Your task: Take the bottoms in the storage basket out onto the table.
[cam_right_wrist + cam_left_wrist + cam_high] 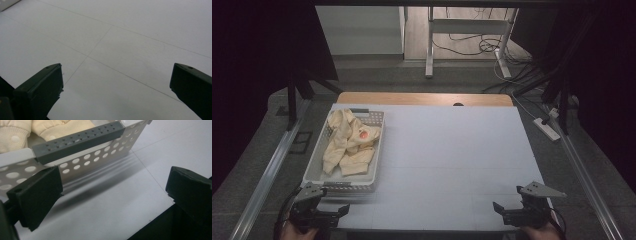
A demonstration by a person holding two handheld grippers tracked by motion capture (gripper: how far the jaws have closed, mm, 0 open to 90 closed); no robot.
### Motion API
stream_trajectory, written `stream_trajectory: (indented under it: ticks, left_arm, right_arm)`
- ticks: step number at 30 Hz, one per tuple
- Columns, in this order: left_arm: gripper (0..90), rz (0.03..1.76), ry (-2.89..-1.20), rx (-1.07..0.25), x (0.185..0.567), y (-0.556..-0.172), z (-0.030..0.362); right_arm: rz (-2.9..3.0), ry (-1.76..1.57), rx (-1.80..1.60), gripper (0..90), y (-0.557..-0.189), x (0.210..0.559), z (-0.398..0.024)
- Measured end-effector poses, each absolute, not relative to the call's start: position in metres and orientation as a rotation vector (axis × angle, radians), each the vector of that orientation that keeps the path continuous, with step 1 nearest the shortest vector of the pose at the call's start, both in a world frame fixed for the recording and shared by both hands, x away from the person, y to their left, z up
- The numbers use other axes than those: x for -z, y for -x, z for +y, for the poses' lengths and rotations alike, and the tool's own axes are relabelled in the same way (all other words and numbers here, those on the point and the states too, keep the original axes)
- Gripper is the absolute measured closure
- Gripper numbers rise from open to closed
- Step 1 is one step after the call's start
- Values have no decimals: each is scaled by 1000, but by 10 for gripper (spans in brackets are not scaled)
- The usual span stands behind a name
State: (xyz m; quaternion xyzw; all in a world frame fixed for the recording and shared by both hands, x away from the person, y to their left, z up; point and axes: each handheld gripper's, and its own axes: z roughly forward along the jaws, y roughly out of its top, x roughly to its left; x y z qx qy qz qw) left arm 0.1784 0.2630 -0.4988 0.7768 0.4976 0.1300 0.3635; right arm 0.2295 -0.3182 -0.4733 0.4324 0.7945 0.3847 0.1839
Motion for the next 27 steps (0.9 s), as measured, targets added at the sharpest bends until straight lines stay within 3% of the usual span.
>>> stream_trajectory:
  ticks: [27]
  left_arm:
    - [0, 1153, -1965, -295, 481, -182, 265]
  right_arm:
    - [2265, -1238, -1064, 0, -232, 475, -317]
